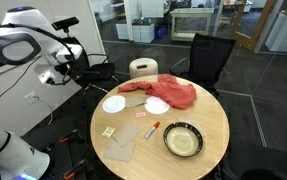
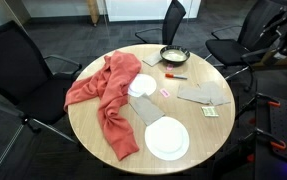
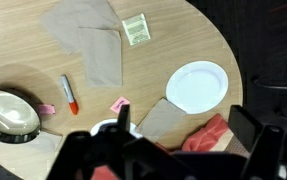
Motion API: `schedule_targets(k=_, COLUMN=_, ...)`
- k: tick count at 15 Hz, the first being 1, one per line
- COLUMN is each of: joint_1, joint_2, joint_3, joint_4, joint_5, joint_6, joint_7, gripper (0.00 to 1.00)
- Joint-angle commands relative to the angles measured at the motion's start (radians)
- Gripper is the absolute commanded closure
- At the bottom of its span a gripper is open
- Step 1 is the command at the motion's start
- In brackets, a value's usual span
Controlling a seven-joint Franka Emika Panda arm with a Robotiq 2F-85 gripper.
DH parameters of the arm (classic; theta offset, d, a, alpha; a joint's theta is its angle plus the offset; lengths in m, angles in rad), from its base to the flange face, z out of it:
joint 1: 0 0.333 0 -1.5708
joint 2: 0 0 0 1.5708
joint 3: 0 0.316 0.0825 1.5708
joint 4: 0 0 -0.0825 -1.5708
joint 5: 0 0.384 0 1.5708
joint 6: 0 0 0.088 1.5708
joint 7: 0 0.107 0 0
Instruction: Pick up the marker and put it in the bowl
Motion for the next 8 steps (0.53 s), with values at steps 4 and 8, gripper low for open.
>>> schedule_targets(k=4, joint_1=-0.037, joint_2=0.094, joint_3=-0.013, joint_4=0.100, joint_5=-0.022, joint_6=0.021, joint_7=-0.024, gripper=0.00)
schedule_targets(k=8, joint_1=-0.076, joint_2=0.196, joint_3=-0.049, joint_4=0.180, joint_5=-0.066, joint_6=0.016, joint_7=-0.068, gripper=0.00)
